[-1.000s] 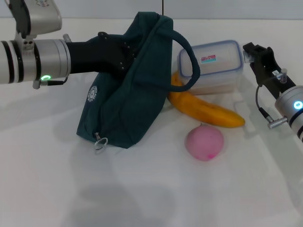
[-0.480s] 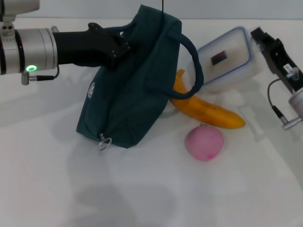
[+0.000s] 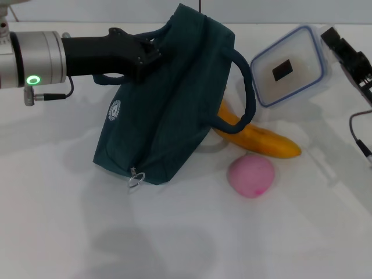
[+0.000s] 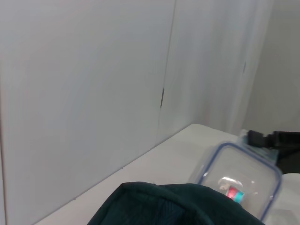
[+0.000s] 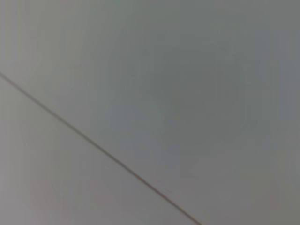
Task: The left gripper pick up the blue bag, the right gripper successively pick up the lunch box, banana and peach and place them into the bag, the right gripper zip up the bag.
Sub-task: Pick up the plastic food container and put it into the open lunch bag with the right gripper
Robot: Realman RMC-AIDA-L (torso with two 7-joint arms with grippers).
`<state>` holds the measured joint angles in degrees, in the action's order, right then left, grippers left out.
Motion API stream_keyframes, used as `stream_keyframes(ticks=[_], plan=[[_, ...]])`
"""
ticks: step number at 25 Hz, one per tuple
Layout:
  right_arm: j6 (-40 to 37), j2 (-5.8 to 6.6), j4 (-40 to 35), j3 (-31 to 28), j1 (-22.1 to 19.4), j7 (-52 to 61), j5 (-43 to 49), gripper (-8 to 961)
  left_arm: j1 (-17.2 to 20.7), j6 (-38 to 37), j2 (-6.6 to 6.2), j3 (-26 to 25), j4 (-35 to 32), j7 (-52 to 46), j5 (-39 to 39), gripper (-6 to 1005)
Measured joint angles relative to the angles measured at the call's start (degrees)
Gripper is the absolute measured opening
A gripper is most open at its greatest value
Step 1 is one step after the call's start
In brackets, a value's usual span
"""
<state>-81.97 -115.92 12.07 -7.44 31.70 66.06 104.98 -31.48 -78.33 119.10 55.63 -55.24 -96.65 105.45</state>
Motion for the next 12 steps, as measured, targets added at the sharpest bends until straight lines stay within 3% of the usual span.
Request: stream_keyframes(ticks=[6,12], plan=[[-6.3,0.2,-2.0,0.6,-0.6,0.7,0.6,95,0.1,0.0,0.07,0.0,-0.1,-0.3,-0.2,38],[-12.1,0.36,-5.7,0.0,3.3,3.6,-1.0,94,0.0,0.1,0.23,0.0,-0.1,-0.3,-0.2,37]])
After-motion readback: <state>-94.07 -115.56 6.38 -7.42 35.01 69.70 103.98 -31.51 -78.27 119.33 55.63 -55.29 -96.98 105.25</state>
